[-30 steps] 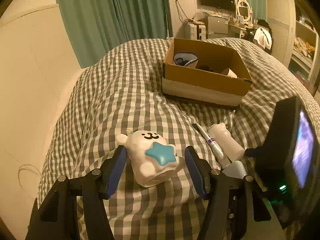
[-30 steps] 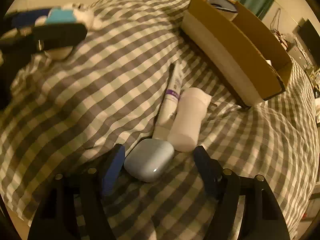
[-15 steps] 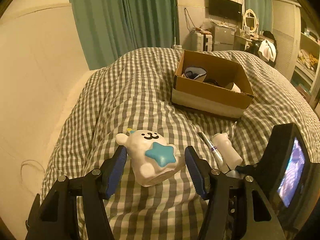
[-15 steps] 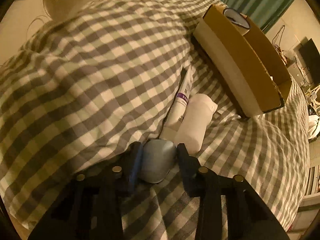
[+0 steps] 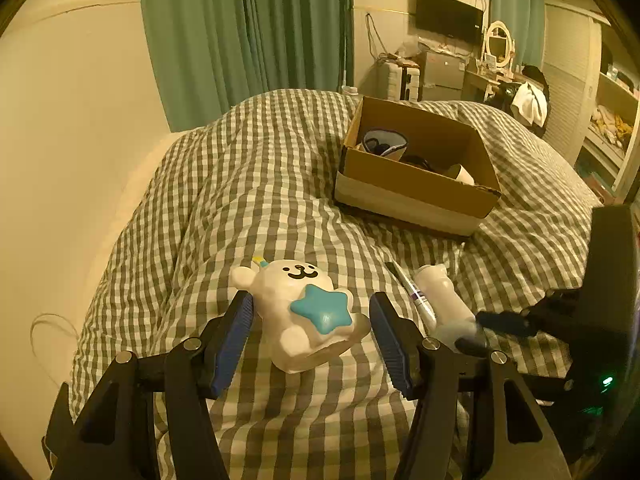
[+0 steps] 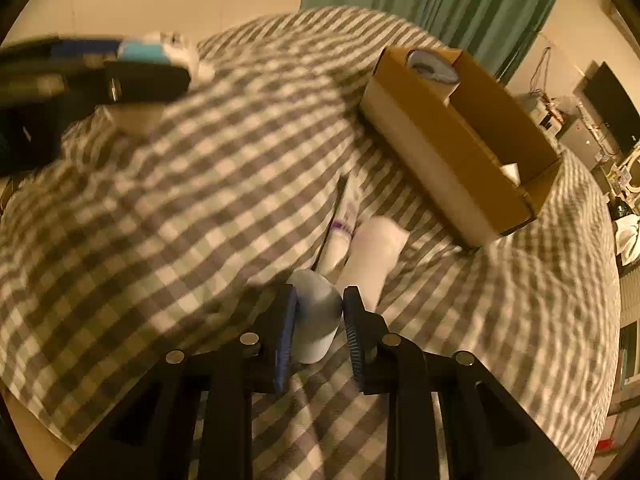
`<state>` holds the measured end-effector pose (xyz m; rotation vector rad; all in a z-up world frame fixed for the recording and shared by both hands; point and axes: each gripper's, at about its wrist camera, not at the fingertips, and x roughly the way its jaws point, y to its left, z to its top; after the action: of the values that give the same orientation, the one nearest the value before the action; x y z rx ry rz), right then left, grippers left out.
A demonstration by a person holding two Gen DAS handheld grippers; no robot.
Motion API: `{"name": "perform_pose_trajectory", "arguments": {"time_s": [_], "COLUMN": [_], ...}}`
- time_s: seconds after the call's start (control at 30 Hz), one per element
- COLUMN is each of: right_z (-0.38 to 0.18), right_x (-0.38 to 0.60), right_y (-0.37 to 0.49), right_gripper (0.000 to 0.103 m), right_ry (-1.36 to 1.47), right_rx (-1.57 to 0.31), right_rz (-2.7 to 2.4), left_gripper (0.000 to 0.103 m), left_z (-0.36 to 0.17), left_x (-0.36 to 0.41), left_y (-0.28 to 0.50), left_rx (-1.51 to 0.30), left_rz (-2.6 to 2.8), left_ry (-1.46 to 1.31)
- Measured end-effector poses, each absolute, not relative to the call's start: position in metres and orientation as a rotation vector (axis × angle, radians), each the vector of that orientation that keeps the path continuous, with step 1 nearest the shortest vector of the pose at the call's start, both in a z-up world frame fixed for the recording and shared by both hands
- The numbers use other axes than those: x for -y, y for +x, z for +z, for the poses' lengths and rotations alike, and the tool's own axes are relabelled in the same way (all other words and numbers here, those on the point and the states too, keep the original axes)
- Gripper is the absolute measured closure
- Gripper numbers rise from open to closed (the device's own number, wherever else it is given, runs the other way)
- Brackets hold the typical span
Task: Organize objects
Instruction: 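Grasp the pale blue earbud case with the right gripper while the left holds the toy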
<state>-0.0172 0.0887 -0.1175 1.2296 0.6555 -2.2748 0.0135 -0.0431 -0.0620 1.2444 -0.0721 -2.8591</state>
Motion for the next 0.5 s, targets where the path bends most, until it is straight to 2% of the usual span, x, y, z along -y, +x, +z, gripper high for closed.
{"name": "perform_pose_trajectory", "arguments": {"time_s": [0.27, 0.5], "right_z": [-0.085, -0.026], "right_x": [-0.100, -0.123], "right_y": [-0.034, -0.051], "right_gripper": [0.080, 0.080], "right_ry": [1.155, 1.067], "right_rx": [-0.593, -0.517], "right_rz": [-2.376, -2.487], "left_gripper": [0.041, 0.041], "left_z": [-0.057, -0.030], "left_x": [0.040, 0.030], "left_y": [0.005, -0.016], "left_rx": [-0.006, -0.017], "left_rz": [-2.891, -2.951], "left_ry": [1.281, 1.177]}}
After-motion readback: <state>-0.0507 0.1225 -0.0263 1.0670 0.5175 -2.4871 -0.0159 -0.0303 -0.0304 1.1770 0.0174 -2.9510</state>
